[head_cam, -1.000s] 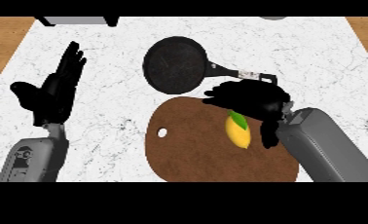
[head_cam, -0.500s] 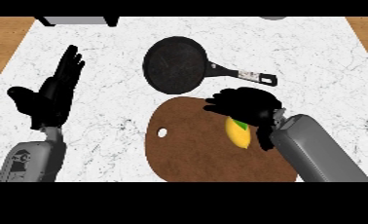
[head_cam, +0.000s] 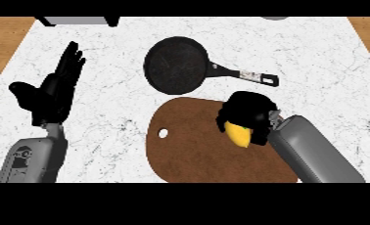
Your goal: Pick the lemon from the cutting board and place it in the pan
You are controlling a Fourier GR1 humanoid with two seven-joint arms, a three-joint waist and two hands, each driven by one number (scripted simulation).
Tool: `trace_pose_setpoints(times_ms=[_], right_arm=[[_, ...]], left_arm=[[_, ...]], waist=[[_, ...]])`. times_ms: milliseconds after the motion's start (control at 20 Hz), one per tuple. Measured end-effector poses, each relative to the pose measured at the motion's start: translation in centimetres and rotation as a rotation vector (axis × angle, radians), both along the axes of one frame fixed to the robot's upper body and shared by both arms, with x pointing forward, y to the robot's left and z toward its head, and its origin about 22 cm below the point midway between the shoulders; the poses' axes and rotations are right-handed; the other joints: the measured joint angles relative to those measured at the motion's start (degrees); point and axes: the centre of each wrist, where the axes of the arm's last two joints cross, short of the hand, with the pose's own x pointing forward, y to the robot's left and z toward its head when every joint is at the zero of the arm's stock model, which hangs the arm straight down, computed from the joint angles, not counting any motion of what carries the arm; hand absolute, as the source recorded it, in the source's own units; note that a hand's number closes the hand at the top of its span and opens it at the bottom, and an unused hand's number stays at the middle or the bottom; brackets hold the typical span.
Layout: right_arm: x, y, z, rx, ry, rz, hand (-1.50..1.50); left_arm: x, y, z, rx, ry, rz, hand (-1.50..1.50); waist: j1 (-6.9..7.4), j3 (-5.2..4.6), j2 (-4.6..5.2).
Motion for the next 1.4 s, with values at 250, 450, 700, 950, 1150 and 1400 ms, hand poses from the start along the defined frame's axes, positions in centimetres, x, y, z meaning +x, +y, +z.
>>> trace_pose_setpoints(times_ms=[250,450,700,950,1150,1400], right_arm=[[-0.1,0.6,-1.1,0.023,-0.014,0.044,1.50],[-0.8,3.1,-1.3,0.034,-0.019,0.002,1.50],[-2.5,6.9,-1.9,0.021,-0.050,-0.208,1.50],[-3.9,8.9,-0.5,0.103,-0.186,-0.404,1.50],[-5.3,10.8,1.9,0.248,-0.347,-0.532,1.50],[-7.2,13.1,4.5,0.432,-0.484,-0.691,1.50]], left_arm=[[-0.3,-0.1,-0.4,-0.003,-0.003,0.004,0.00],[-0.4,0.0,-0.6,-0.001,0.003,0.007,0.00],[-0.3,-0.1,-0.4,0.002,0.000,-0.008,0.00],[-0.1,-0.6,-0.4,-0.003,0.006,-0.025,0.00],[0.0,-1.1,-0.7,-0.006,0.016,-0.041,0.00],[0.4,-2.0,-0.5,-0.003,0.013,-0.069,0.00]], waist=[[0.08,-0.09,-0.19],[-0.03,-0.14,-0.28],[0.90,-0.45,-0.67],[1.73,-0.21,-0.85],[2.87,-0.03,-0.87],[4.10,-0.03,-0.62]])
